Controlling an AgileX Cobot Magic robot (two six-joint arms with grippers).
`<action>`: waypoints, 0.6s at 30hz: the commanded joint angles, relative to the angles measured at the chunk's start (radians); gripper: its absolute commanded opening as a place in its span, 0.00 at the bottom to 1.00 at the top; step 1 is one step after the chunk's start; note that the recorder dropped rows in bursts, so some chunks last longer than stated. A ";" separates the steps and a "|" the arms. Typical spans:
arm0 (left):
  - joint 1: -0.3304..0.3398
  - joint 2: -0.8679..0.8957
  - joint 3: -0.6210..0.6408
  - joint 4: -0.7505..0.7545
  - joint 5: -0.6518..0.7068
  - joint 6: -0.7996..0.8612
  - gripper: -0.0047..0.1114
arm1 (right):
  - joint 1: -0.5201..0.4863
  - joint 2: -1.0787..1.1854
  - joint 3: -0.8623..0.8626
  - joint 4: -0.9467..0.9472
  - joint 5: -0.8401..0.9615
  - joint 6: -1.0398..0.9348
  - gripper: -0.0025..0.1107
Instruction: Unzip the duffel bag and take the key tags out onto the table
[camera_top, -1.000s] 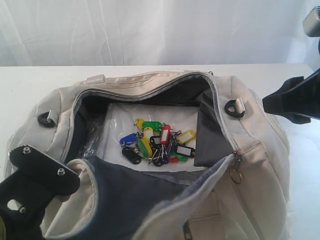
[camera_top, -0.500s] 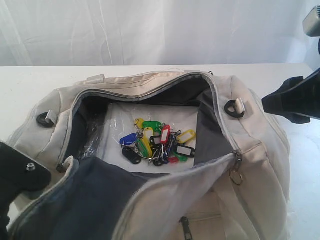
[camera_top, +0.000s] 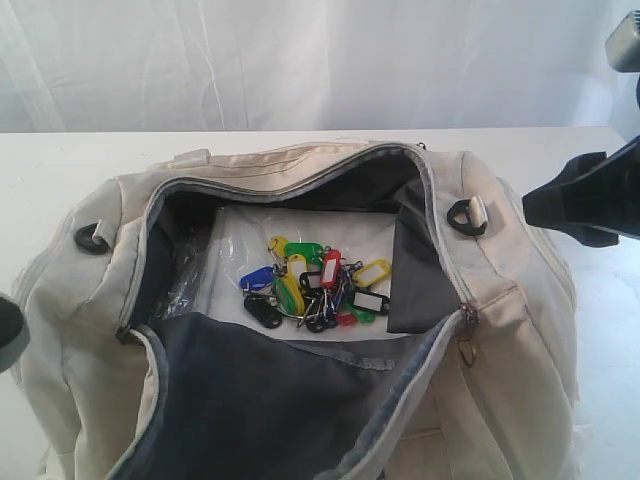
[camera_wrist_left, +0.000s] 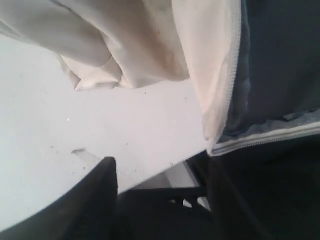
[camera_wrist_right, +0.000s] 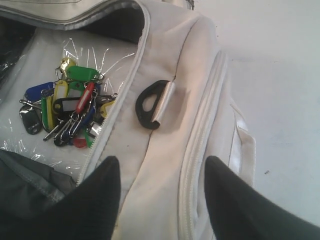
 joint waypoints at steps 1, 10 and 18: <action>-0.003 -0.019 -0.050 0.096 -0.157 0.008 0.54 | -0.001 -0.020 0.000 0.131 0.007 -0.066 0.43; 0.000 0.071 -0.054 0.292 -0.397 0.055 0.18 | 0.037 -0.036 0.000 0.637 0.274 -0.642 0.13; 0.000 0.236 -0.054 0.334 -0.411 0.043 0.04 | 0.193 0.022 0.095 0.651 0.273 -0.624 0.02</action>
